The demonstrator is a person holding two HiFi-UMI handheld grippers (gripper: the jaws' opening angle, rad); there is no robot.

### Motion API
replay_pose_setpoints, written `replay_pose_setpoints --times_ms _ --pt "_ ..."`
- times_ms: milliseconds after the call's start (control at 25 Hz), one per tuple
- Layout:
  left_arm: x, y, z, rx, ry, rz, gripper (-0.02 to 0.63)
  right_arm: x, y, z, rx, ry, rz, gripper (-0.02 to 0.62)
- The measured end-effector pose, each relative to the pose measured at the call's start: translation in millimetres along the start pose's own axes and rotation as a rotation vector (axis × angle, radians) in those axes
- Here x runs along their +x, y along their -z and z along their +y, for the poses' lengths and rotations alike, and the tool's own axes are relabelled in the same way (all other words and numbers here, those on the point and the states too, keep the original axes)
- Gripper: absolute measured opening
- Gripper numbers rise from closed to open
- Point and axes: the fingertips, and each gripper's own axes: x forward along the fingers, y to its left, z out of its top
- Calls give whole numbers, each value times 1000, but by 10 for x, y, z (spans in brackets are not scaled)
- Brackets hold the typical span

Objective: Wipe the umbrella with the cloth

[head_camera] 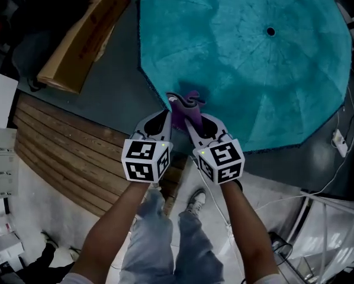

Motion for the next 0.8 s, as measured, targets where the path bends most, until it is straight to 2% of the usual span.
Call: replay_pose_setpoints --times_ms 200,400,800 --pt "-21 131 206 -32 -9 13 4 421 398 121 -73 -14 129 72" --pt "-2 213 220 -41 6 20 4 493 659 -97 -72 78 198 72" --pt "107 238 -201 -6 63 27 5 30 554 -364 -20 174 96 72"
